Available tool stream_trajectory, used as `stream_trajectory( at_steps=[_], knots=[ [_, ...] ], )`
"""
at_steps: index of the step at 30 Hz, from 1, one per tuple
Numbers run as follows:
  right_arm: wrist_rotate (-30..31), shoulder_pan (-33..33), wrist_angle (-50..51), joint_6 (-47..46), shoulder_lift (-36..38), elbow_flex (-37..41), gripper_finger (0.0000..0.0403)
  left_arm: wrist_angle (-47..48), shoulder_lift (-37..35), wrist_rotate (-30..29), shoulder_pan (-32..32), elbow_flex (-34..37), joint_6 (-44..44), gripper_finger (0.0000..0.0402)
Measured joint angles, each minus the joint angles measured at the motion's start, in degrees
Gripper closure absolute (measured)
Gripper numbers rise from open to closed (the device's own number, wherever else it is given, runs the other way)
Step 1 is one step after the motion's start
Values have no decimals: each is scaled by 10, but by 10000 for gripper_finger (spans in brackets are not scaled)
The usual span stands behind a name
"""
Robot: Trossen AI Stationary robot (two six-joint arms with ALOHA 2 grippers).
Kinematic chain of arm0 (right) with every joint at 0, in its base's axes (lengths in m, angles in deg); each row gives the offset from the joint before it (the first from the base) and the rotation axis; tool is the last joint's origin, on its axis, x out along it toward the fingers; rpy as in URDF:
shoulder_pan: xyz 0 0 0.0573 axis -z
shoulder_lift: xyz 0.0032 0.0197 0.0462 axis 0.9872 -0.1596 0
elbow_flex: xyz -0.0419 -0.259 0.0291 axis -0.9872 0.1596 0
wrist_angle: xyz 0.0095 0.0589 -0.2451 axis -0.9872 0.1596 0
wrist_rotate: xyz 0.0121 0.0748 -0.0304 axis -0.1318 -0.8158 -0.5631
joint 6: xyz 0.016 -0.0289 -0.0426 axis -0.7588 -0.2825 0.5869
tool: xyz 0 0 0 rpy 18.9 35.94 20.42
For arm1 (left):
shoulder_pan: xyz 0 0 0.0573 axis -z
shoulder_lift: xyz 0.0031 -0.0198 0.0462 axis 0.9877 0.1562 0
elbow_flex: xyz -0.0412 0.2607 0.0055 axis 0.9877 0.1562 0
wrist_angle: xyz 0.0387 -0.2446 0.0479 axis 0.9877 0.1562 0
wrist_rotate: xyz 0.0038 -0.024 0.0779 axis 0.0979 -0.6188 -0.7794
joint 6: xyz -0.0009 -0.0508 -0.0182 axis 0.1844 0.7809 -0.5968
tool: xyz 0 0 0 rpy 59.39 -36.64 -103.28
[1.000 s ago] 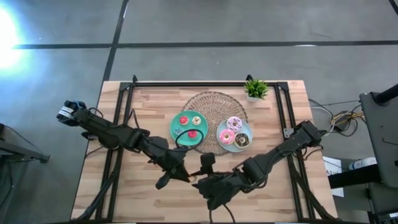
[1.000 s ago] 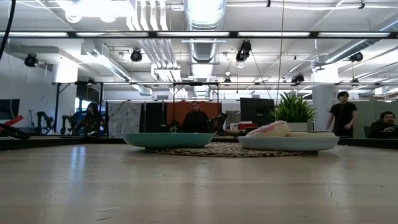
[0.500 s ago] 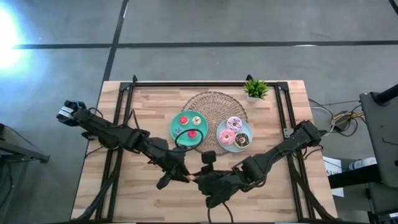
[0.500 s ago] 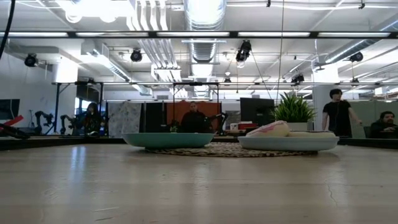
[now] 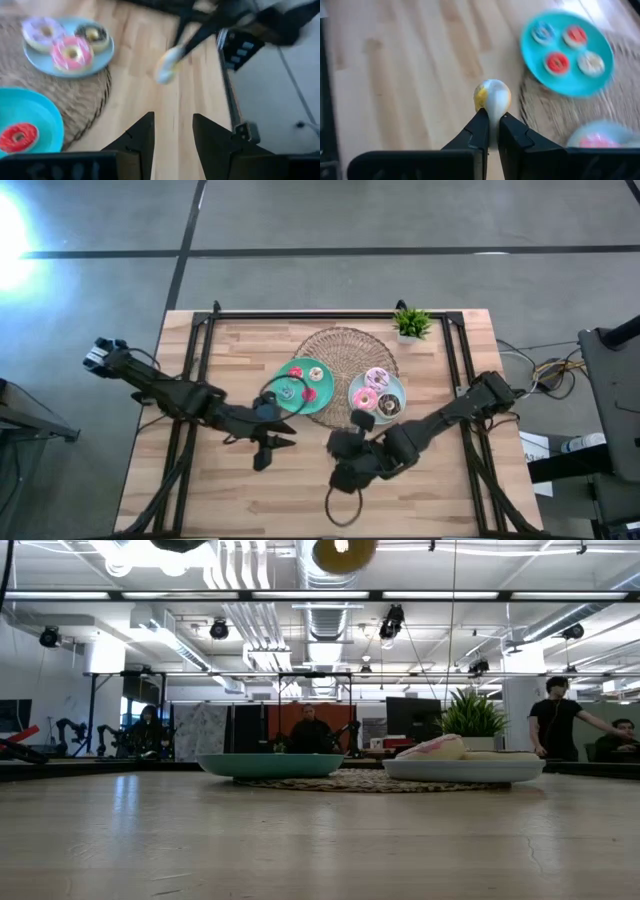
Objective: Pick & Place donuts
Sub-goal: Put the small yellow donut on the green plate
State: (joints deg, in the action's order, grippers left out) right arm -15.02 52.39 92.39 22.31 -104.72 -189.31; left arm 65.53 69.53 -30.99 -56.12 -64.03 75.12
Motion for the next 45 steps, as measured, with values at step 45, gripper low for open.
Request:
stream_trajectory(
  at_steps=[45],
  knots=[
    [-320,389,-362,-126,-7,318,327,12,-104,-333,243,125,192,294]
  ],
)
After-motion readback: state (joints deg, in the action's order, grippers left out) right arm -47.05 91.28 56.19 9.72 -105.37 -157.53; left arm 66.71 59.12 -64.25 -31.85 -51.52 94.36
